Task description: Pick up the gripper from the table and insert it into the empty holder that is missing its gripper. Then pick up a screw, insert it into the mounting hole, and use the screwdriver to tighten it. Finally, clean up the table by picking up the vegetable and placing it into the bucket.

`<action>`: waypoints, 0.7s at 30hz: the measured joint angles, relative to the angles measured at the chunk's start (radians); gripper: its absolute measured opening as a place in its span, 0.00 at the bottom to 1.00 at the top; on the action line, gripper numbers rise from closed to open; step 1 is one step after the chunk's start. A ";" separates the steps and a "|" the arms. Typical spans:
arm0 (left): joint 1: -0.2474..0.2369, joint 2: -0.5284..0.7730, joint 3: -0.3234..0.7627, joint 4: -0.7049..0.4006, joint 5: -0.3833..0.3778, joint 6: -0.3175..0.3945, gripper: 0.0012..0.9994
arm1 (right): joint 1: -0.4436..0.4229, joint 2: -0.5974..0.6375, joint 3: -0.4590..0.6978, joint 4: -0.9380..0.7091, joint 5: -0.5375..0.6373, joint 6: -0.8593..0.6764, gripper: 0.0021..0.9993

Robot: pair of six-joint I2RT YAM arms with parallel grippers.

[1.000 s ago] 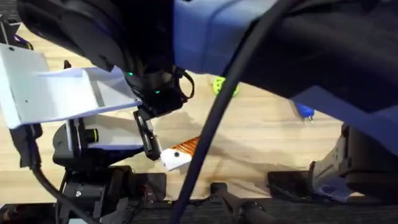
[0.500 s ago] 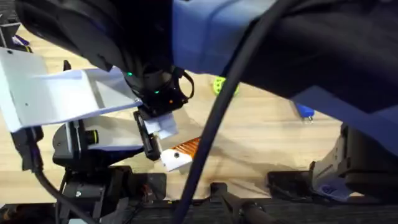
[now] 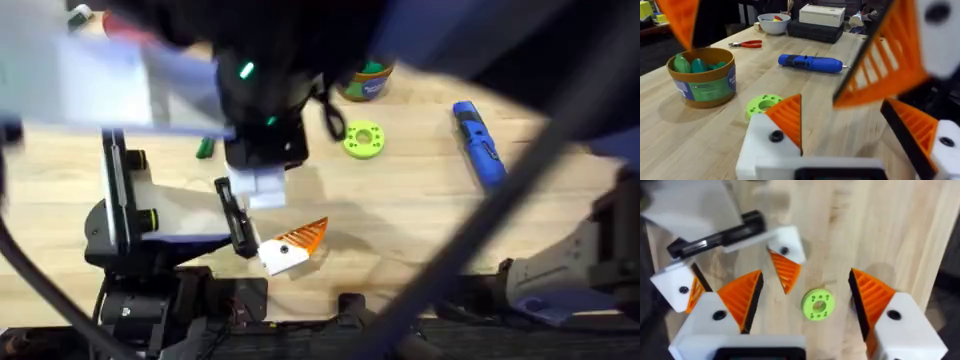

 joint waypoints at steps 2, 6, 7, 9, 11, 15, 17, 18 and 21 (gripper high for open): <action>0.000 0.000 0.000 0.000 0.000 0.000 0.99 | -0.027 -0.035 0.000 0.004 -0.001 0.077 0.99; 0.000 0.000 0.000 0.000 0.000 0.000 0.99 | -0.106 -0.102 0.000 0.004 -0.001 0.234 0.99; 0.000 0.000 0.000 0.000 0.000 0.000 0.99 | -0.129 -0.117 0.000 0.005 -0.001 0.269 0.99; 0.000 0.000 0.000 0.000 0.000 0.000 0.99 | -0.176 -0.146 -0.009 0.011 -0.001 0.326 0.99; 0.000 0.000 0.000 0.000 0.000 0.000 0.99 | -0.221 -0.186 -0.051 0.026 -0.001 0.369 0.99; 0.000 0.000 0.000 0.000 0.000 0.000 0.99 | -0.301 -0.301 -0.224 0.093 -0.004 0.449 0.99; 0.000 0.000 0.000 0.000 0.000 0.000 0.99 | -0.353 -0.369 -0.326 0.125 -0.008 0.497 0.99; 0.000 0.000 0.000 0.000 0.000 0.000 0.99 | -0.387 -0.403 -0.375 0.132 -0.008 0.525 0.99; 0.000 0.000 0.000 0.000 0.000 0.000 0.99 | -0.514 -0.500 -0.501 0.133 -0.008 0.616 0.99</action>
